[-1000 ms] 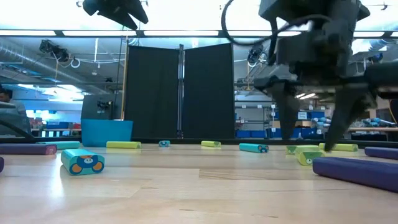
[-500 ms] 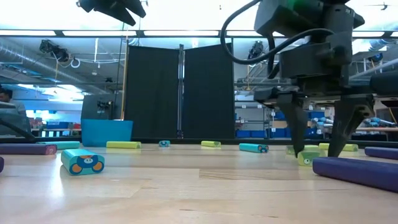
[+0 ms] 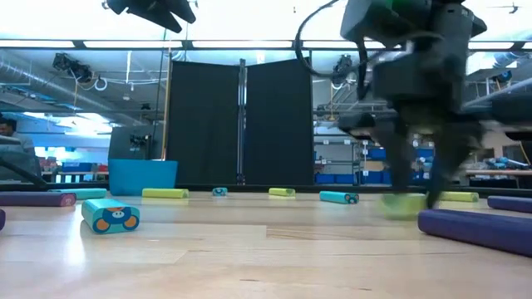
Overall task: Sort blocks
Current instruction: Put the green block into the yellow bin
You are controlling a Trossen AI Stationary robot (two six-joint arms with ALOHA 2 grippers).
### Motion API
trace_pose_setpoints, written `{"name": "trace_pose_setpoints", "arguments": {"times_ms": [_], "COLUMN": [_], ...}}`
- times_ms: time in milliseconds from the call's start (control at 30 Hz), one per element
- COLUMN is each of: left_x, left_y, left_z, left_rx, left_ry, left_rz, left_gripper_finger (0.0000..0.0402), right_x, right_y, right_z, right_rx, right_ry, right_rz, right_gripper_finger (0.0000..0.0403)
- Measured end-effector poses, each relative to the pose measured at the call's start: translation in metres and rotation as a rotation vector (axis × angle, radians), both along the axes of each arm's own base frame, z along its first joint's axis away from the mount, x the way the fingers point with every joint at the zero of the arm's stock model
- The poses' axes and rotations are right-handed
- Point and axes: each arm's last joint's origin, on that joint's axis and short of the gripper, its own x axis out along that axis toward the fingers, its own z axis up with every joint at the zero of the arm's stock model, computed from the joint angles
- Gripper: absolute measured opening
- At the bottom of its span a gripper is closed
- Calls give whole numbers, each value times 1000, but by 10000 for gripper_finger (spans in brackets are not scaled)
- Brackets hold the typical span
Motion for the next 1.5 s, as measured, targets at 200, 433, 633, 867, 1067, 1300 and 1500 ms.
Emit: {"name": "trace_pose_setpoints", "arguments": {"times_ms": [200, 433, 633, 867, 1067, 1300, 1500], "left_x": [0, 0, -5, -21, -49, -71, -73], "left_y": [0, 0, 2, 4, 16, 26, 27], "left_z": [14, 47, 82, 122, 144, 149, 146], "left_rx": [20, 99, 150, 178, 166, 135, 126], "left_ry": [-2, -7, -49, -104, -185, -223, -205], "left_rz": [-38, -103, -133, -178, -184, -176, -176], "left_gripper_finger": [259, 248, 248, 248, 248, 248, 248], "right_x": [19, 62, 113, 176, 225, 268, 288], "right_y": [-5, -8, 4, 25, 42, 55, 62], "right_z": [26, 49, 62, 66, 51, 28, 5], "right_rx": [146, 429, 499, 574, 635, 745, 824], "right_ry": [-250, -639, -742, -843, -869, -882, -860], "right_rz": [-48, -97, -115, -92, -110, -140, -168], "right_gripper_finger": [112, 113, 113, 113, 114, 114, 116]}}
